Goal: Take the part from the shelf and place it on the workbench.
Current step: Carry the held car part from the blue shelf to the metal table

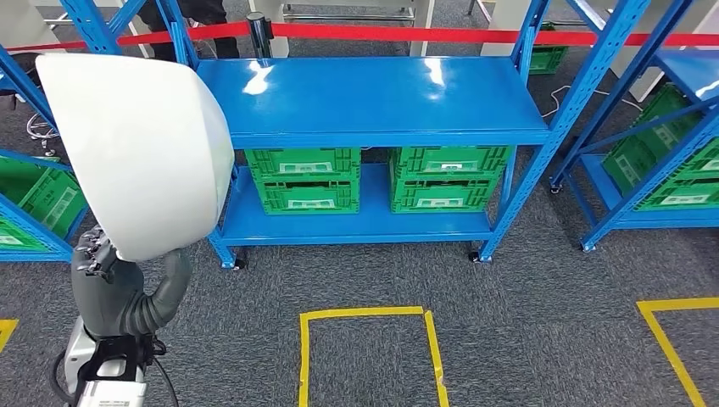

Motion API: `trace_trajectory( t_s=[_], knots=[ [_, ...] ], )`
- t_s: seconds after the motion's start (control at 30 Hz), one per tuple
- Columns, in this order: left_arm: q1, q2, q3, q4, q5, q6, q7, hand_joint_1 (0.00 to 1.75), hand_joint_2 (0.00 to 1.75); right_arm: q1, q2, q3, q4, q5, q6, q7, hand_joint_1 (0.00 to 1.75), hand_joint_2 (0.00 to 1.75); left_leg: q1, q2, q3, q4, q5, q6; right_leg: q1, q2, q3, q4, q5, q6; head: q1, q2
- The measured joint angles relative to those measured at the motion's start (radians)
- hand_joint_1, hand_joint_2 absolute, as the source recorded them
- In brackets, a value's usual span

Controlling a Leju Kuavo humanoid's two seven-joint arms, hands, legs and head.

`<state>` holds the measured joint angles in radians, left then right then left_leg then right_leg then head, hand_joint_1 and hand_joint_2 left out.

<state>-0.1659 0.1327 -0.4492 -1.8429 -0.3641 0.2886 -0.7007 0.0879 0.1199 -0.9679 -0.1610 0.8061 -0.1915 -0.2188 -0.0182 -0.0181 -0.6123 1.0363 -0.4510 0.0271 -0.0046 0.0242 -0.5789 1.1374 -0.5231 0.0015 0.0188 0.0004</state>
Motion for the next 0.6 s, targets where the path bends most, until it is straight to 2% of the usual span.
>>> trace_trajectory(
  t_s=[0.03,0.07,0.1,0.17,0.2,0.23,0.3,0.33,0.37,0.4,0.43,0.47,0.5,0.53,0.57,0.6],
  knots=[
    [0.000,0.001,-0.003,-0.002,-0.002,0.008,0.000,1.75,1.75,0.002,-0.001,0.000,0.000,0.000,0.000,0.007,0.00,0.00,-0.001,0.000,-0.005,0.002,0.005,-0.003,0.005,-0.002,0.039,-0.057,-0.003,-0.008,0.000,0.000],
    [0.001,0.001,-0.004,-0.004,-0.003,0.016,0.000,1.75,1.75,0.003,-0.001,0.000,0.000,0.000,0.000,0.012,0.00,0.00,-0.001,0.000,-0.007,0.003,0.010,-0.008,0.010,-0.003,0.061,-0.094,-0.012,-0.013,0.001,0.000],
    [0.002,0.002,-0.007,-0.007,-0.004,0.021,0.000,1.75,1.75,0.004,-0.002,0.000,0.000,-0.001,0.001,0.016,0.00,0.00,0.000,0.000,-0.009,0.001,0.016,-0.014,0.012,-0.003,0.065,-0.108,-0.014,-0.016,0.001,0.000],
    [0.003,0.007,-0.011,-0.010,-0.005,0.031,-0.001,1.75,1.75,0.004,-0.001,0.000,0.001,-0.003,0.002,0.019,0.00,0.00,0.001,0.000,-0.017,-0.001,0.026,-0.026,0.009,-0.004,0.055,-0.121,0.006,-0.021,0.003,0.000],
    [0.004,0.010,-0.013,-0.011,-0.005,0.037,-0.001,1.75,1.75,0.004,0.000,0.000,0.001,-0.004,0.003,0.021,0.00,0.00,0.001,0.000,-0.024,0.008,0.012,-0.032,0.004,-0.006,0.048,-0.127,0.020,-0.024,0.002,0.000],
    [0.004,0.015,-0.015,-0.013,-0.003,0.042,-0.001,1.75,1.75,0.004,0.001,0.000,0.002,-0.006,0.004,0.023,0.00,0.00,0.002,0.001,-0.035,0.033,-0.020,-0.039,-0.001,-0.009,0.039,-0.133,0.035,-0.027,0.002,0.000],
    [0.005,0.024,-0.018,-0.014,0.003,0.051,-0.001,1.75,1.75,0.003,0.001,0.000,0.002,-0.002,0.004,0.021,0.00,0.00,0.012,0.003,-0.060,0.134,-0.121,-0.055,-0.006,-0.013,0.013,-0.136,0.059,-0.029,0.000,0.000],
    [0.005,0.029,-0.020,-0.015,0.006,0.054,-0.001,1.75,1.75,0.002,0.001,0.001,0.002,0.003,0.004,0.017,0.00,0.00,0.018,0.005,-0.069,0.192,-0.157,-0.063,-0.008,-0.015,-0.002,-0.136,0.071,-0.027,0.000,0.000],
    [0.006,0.034,-0.022,-0.015,0.008,0.057,-0.001,1.75,1.75,0.001,0.001,0.002,0.002,0.008,0.003,0.012,0.00,0.00,0.024,0.006,-0.070,0.235,-0.172,-0.070,-0.011,-0.016,-0.018,-0.134,0.082,-0.024,0.000,0.000],
    [0.006,0.039,-0.024,-0.015,0.009,0.059,0.000,1.75,1.75,0.001,0.001,0.003,0.002,0.013,0.003,0.007,0.00,0.00,0.029,0.006,-0.058,0.250,-0.161,-0.077,-0.014,-0.018,-0.033,-0.132,0.092,-0.019,0.000,0.000],
    [0.007,0.043,-0.025,-0.015,0.009,0.061,0.000,1.75,1.75,0.001,0.001,0.005,0.002,0.015,0.003,0.002,0.00,0.00,0.035,0.007,-0.030,0.237,-0.135,-0.084,-0.019,-0.019,-0.049,-0.130,0.103,-0.013,0.000,0.000],
    [0.007,0.045,-0.027,-0.015,0.009,0.063,0.000,1.75,1.75,0.000,0.001,0.006,0.002,0.016,0.003,-0.001,0.00,0.00,0.042,0.007,0.015,0.192,-0.109,-0.092,-0.024,-0.020,-0.063,-0.126,0.112,-0.005,0.000,0.000],
    [0.007,0.047,-0.028,-0.016,0.009,0.064,0.000,1.75,1.75,-0.001,0.000,0.007,0.002,0.017,0.003,-0.003,0.00,0.00,0.049,0.005,0.070,0.123,-0.102,-0.101,-0.028,-0.020,-0.077,-0.120,0.121,0.003,-0.001,0.000],
    [0.007,0.049,-0.030,-0.017,0.009,0.066,0.000,1.75,1.75,-0.002,0.000,0.008,0.001,0.018,0.003,-0.006,0.00,0.00,0.051,0.001,0.117,0.057,-0.106,-0.101,-0.030,-0.018,-0.086,-0.115,0.129,0.013,-0.002,0.000],
    [0.007,0.050,-0.032,-0.018,0.011,0.069,-0.001,1.75,1.75,-0.003,-0.001,0.009,0.001,0.018,0.004,-0.010,0.00,0.00,0.052,-0.003,0.147,0.006,-0.118,-0.095,-0.030,-0.016,-0.093,-0.111,0.138,0.021,-0.003,0.000],
    [0.008,0.051,-0.036,-0.019,0.013,0.074,-0.001,1.75,1.75,-0.003,-0.001,0.009,0.001,0.018,0.005,-0.014,0.00,0.00,0.050,-0.005,0.158,-0.021,-0.131,-0.084,-0.031,-0.011,-0.097,-0.113,0.147,0.030,-0.005,0.000]
  ],
)
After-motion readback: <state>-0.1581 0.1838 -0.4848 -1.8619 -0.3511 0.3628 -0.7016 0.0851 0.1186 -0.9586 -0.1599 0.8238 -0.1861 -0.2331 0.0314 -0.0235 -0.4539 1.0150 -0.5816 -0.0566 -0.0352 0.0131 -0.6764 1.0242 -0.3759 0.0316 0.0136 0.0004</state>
